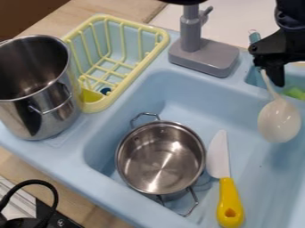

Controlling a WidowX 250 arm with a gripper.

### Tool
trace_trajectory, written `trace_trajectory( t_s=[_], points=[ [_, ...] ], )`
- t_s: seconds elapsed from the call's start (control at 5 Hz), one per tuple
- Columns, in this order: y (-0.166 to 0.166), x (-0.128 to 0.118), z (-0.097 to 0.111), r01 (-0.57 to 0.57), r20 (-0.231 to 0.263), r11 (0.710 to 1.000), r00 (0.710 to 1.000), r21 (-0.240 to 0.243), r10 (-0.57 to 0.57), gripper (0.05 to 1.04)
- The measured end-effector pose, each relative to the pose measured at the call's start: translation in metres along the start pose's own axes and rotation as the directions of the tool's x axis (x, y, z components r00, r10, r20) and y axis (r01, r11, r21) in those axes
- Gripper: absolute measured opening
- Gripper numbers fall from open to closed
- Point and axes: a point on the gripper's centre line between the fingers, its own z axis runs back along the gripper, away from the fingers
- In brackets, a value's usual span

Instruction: Moved the green object to the top right

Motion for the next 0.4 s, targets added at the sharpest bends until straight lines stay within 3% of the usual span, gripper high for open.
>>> trace_trajectory(
  t_s=[0.4],
  points=[
    [0.003,0.001,0.026,-0.04,0.071,0.999,0.997,-0.008,0.04,0.997]
  ],
)
